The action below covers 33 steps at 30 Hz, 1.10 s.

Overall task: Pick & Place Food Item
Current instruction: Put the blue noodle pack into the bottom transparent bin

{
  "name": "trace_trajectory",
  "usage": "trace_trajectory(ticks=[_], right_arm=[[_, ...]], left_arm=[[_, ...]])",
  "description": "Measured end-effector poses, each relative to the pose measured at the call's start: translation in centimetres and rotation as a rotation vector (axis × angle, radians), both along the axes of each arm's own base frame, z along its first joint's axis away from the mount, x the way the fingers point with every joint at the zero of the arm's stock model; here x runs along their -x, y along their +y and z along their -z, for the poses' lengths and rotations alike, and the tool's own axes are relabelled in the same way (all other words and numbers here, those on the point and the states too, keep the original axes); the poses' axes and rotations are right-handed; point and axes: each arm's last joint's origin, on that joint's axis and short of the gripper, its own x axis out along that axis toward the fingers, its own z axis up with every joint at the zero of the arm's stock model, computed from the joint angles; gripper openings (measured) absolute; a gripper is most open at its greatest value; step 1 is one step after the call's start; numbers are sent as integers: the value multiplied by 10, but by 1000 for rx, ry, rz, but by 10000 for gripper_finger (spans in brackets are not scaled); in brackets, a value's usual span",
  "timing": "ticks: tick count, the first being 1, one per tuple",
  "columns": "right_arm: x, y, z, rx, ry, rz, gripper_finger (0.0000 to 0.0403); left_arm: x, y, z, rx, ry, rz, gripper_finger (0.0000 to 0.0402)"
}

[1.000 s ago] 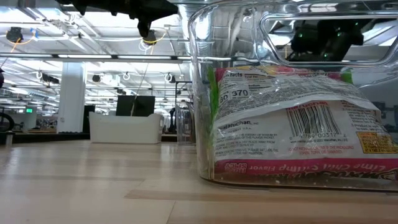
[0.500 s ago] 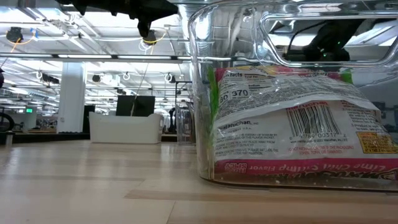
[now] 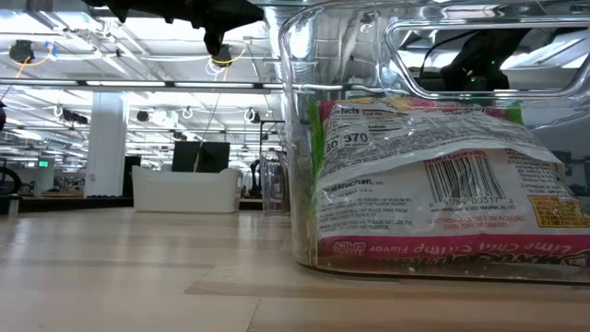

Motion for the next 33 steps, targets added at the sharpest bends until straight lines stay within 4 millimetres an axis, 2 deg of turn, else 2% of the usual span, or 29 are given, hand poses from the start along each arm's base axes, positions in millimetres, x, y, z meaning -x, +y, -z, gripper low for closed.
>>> trace_trajectory(ticks=[5,14,18,23,33], right_arm=[[-1,1,0,-3,-1,-5,87],[-15,16,3,19,4,-149,171],[-18,15,9,46,43,-173,192],[-17,11,14,43,64,-158,193],[-21,8,31,-8,112,-163,159]], left_arm=[[0,0,0,0,0,0,8],[0,0,0,0,0,0,8],[0,0,0,0,0,0,8],[0,0,0,0,0,0,8],[0,0,0,0,0,0,8]])
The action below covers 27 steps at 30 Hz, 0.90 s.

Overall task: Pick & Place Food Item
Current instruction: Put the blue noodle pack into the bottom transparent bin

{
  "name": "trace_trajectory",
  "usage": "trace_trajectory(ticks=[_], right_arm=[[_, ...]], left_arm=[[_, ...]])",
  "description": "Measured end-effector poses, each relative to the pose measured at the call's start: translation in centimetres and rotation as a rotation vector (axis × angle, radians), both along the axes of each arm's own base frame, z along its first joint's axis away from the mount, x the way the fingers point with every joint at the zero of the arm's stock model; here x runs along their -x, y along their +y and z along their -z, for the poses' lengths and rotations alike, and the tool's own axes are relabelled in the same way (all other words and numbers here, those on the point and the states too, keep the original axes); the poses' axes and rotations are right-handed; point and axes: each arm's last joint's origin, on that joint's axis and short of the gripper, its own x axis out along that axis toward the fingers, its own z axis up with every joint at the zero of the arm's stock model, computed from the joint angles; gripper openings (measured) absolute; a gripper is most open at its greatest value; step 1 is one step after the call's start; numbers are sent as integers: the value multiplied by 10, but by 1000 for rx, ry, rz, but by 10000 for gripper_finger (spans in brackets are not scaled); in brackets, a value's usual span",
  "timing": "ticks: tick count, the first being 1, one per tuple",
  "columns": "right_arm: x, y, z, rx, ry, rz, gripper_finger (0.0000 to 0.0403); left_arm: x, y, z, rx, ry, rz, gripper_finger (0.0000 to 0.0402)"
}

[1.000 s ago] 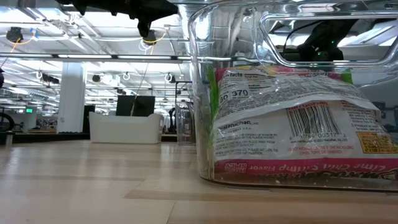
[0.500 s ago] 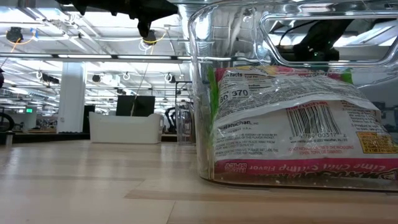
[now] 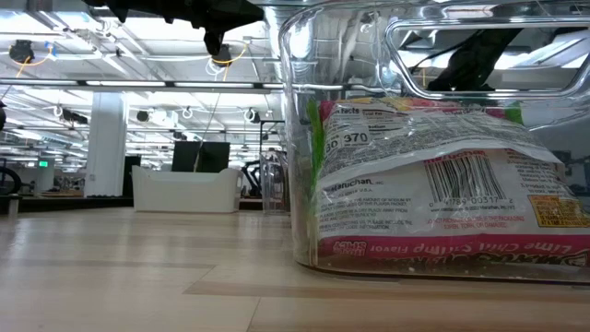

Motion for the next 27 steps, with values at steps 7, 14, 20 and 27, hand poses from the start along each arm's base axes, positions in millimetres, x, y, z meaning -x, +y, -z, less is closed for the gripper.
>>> trace_trajectory(ticks=[7,14,20,27], right_arm=[[-2,-1,5,-8,8,0,124],[-2,-2,5,-3,2,2,71],[-2,-2,5,-2,4,5,13],[-1,-1,5,-6,11,5,2]], left_arm=[[0,0,0,0,0,0,8],[0,0,0,0,0,0,8],[0,0,0,0,0,0,8],[0,0,0,0,0,0,8]])
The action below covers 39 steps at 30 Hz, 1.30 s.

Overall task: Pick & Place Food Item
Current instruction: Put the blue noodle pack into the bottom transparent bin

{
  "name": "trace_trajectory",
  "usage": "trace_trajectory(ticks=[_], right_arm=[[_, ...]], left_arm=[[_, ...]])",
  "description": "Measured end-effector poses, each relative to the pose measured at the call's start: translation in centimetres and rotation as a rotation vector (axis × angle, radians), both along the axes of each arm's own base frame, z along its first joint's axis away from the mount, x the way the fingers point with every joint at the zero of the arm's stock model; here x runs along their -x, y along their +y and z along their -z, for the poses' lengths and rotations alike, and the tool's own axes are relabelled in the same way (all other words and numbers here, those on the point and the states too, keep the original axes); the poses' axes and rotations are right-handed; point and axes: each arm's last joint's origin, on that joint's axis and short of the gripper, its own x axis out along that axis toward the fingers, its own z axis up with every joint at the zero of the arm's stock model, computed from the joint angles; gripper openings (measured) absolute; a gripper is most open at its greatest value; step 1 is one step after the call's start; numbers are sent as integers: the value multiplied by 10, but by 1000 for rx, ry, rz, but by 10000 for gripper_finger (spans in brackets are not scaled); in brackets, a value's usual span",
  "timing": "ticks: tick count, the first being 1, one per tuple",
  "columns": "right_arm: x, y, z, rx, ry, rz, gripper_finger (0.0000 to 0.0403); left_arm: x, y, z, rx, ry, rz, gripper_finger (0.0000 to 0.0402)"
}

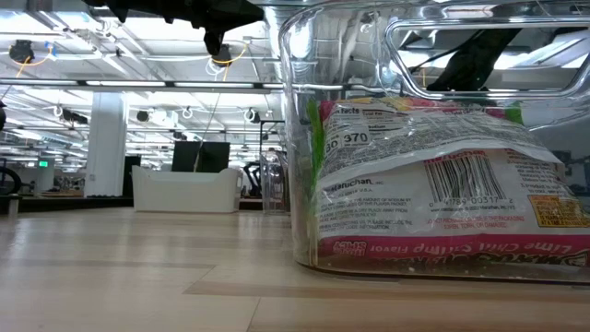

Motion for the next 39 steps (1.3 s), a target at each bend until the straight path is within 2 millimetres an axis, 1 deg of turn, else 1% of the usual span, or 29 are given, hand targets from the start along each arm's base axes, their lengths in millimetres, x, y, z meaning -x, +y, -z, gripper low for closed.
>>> trace_trajectory(ticks=[3,7,13,19,29,34,39], right_arm=[[1,1,-1,-8,10,7,2],[4,3,-8,2,-3,9,1],[10,8,-32,55,-80,31,1],[23,18,-61,111,-168,55,0],[43,44,-101,196,-337,65,0],[50,60,-117,207,-430,72,0],[54,74,-129,231,-511,43,0]], left_arm=[[0,0,0,0,0,0,8],[0,0,0,0,0,1,8],[0,0,0,0,0,1,8],[0,0,0,0,0,1,8],[0,0,0,0,0,1,8],[0,0,0,0,0,0,8],[0,0,0,0,0,1,8]])
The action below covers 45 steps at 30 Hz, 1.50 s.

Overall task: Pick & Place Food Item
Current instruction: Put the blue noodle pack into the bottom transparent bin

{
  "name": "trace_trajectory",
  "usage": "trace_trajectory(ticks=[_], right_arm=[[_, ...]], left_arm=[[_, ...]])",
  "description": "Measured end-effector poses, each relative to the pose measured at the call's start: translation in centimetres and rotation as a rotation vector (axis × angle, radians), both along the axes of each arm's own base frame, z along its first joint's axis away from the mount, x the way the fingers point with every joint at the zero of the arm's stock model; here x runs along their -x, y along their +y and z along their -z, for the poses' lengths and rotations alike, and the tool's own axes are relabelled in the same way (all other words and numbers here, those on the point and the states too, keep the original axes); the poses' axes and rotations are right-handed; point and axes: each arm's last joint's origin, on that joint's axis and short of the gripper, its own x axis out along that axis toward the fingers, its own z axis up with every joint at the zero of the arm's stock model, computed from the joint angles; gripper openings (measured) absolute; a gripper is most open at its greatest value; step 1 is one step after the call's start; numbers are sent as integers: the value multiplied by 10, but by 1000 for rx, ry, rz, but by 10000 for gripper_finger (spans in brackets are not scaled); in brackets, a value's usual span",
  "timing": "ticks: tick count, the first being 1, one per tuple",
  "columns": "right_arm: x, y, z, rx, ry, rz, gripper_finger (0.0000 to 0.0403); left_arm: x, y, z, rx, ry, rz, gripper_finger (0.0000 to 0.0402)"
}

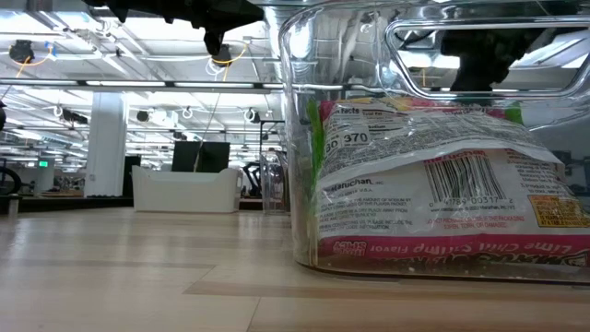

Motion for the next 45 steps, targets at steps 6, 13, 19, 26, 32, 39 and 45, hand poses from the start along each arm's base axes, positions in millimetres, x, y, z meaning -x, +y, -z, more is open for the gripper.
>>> trace_trajectory(ticks=[6,13,19,26,32,39,45], right_arm=[[3,10,-8,37,-52,-12,0],[2,22,-16,33,-142,-55,0],[-2,36,-29,27,-279,-126,0],[-5,57,-42,22,-417,-256,0],[-9,77,-52,-14,-531,-374,0],[-9,101,-60,-49,-616,-531,0],[-16,122,-59,-83,-632,-639,0]], left_arm=[[0,0,0,0,0,0,8],[0,0,0,0,0,0,8],[0,0,0,0,0,0,8],[0,0,0,0,0,0,8],[0,0,0,0,0,0,8],[0,0,0,0,0,0,8],[0,0,0,0,0,0,8]])
